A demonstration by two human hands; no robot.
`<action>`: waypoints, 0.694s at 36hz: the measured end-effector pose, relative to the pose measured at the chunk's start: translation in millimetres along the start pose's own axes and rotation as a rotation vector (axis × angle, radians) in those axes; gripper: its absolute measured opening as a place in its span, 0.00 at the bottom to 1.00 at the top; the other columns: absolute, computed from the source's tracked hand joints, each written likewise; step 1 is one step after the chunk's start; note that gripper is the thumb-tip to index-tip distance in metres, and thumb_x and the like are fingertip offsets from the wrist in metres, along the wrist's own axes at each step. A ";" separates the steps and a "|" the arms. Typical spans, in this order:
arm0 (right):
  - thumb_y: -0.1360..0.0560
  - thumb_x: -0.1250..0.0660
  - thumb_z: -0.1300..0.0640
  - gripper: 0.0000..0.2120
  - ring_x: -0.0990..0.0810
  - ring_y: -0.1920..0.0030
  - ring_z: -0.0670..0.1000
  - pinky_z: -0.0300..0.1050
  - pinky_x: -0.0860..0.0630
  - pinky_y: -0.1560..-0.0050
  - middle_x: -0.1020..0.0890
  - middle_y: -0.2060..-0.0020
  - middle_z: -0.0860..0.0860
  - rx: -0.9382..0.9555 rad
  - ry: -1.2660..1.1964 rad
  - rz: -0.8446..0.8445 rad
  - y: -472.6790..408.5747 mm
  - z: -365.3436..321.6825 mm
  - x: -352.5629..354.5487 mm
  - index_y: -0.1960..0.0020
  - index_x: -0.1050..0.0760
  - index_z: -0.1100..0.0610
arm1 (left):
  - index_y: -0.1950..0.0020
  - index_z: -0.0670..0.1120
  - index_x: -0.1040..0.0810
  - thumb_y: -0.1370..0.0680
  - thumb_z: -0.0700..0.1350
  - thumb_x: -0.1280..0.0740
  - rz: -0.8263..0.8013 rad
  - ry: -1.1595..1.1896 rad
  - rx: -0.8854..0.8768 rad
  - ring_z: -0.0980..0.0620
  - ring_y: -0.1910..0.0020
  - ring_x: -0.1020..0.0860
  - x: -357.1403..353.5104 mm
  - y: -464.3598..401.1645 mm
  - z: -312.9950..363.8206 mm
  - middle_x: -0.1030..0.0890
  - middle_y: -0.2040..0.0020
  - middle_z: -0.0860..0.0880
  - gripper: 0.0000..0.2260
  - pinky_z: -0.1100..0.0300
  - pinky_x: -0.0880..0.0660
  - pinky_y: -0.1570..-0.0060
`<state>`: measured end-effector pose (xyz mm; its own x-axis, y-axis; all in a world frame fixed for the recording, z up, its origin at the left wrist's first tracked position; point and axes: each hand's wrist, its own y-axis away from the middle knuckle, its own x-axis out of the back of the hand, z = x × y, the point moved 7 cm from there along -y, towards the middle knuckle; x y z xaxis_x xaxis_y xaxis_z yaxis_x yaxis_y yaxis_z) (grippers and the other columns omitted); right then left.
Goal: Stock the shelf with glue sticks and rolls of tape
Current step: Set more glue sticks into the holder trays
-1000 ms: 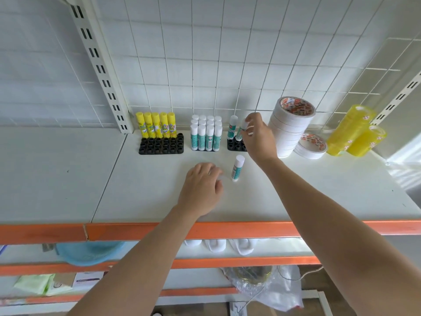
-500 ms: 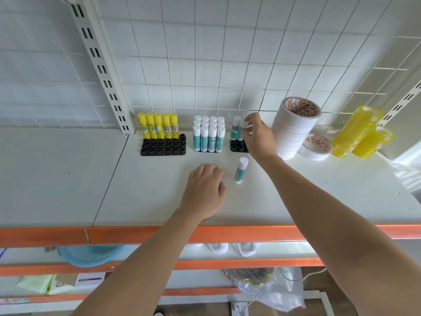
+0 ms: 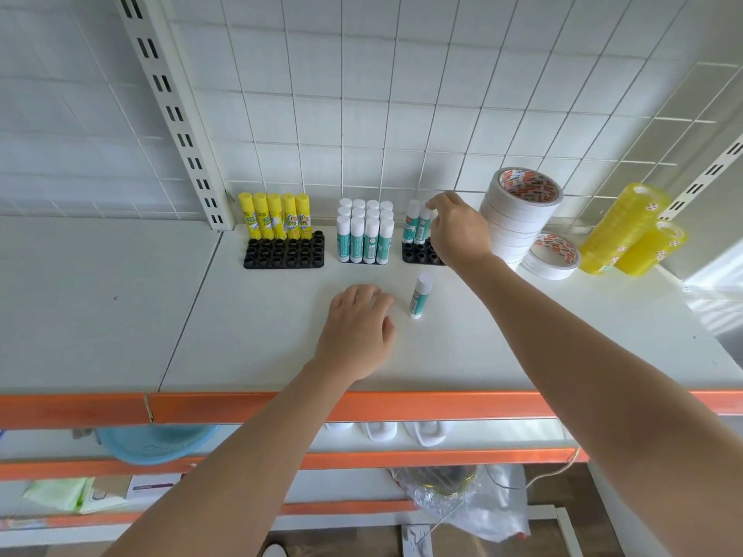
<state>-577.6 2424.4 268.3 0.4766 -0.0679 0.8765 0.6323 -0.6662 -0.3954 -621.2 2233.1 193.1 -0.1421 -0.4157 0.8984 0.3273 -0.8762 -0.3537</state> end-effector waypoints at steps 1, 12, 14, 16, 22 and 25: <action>0.24 0.44 0.68 0.18 0.21 0.48 0.61 0.49 0.26 0.57 0.23 0.38 0.53 -0.013 -0.024 0.000 2.8 0.2 0.0 0.38 0.25 0.59 | 0.47 0.46 0.22 0.27 0.48 0.47 -0.005 0.001 0.003 0.43 0.49 0.25 -0.1 0.1 -0.1 0.23 0.49 0.47 0.18 0.49 0.28 0.48; 0.26 0.46 0.72 0.22 0.20 0.49 0.52 0.39 0.27 0.51 0.25 0.39 0.56 -0.037 -0.390 0.109 35.3 0.5 29.0 0.37 0.27 0.60 | 0.47 0.46 0.22 0.27 0.48 0.47 0.015 0.026 -0.013 0.43 0.49 0.26 2.7 0.7 0.1 0.23 0.49 0.47 0.17 0.49 0.28 0.47; 0.24 0.45 0.70 0.16 0.21 0.51 0.53 0.40 0.26 0.51 0.22 0.44 0.55 -0.007 -0.438 0.139 48.3 -3.5 39.0 0.41 0.25 0.61 | 0.48 0.46 0.21 0.27 0.48 0.46 0.025 0.022 -0.012 0.43 0.50 0.25 3.6 0.1 -0.2 0.22 0.49 0.46 0.17 0.49 0.27 0.48; 0.23 0.41 0.68 0.10 0.22 0.54 0.51 0.42 0.25 0.54 0.20 0.49 0.55 0.076 -0.468 0.146 67.1 -11.0 45.3 0.46 0.25 0.62 | 0.48 0.46 0.21 0.27 0.49 0.46 0.022 0.020 -0.009 0.43 0.50 0.25 3.7 0.0 -0.2 0.22 0.50 0.47 0.17 0.49 0.27 0.49; 0.24 0.37 0.54 0.08 0.25 0.59 0.40 0.47 0.23 0.59 0.24 0.55 0.44 0.196 -0.392 0.138 111.8 -22.7 40.8 0.50 0.25 0.58 | 0.48 0.46 0.21 0.27 0.49 0.46 0.010 0.034 -0.008 0.43 0.49 0.26 2.4 0.5 0.1 0.22 0.49 0.47 0.17 0.49 0.29 0.48; 0.25 0.35 0.50 0.09 0.24 0.59 0.43 0.47 0.23 0.59 0.25 0.56 0.41 0.204 -0.386 0.132 119.1 -25.2 35.5 0.51 0.25 0.55 | 0.48 0.47 0.21 0.27 0.49 0.46 0.019 0.038 -0.004 0.43 0.49 0.25 2.7 1.1 -0.3 0.22 0.49 0.47 0.17 0.50 0.28 0.48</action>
<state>-500.8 2324.0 259.3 0.7296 0.1656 0.6636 0.6399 -0.5077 -0.5768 -621.5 2231.0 195.1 -0.1713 -0.4411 0.8809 0.3265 -0.8691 -0.3717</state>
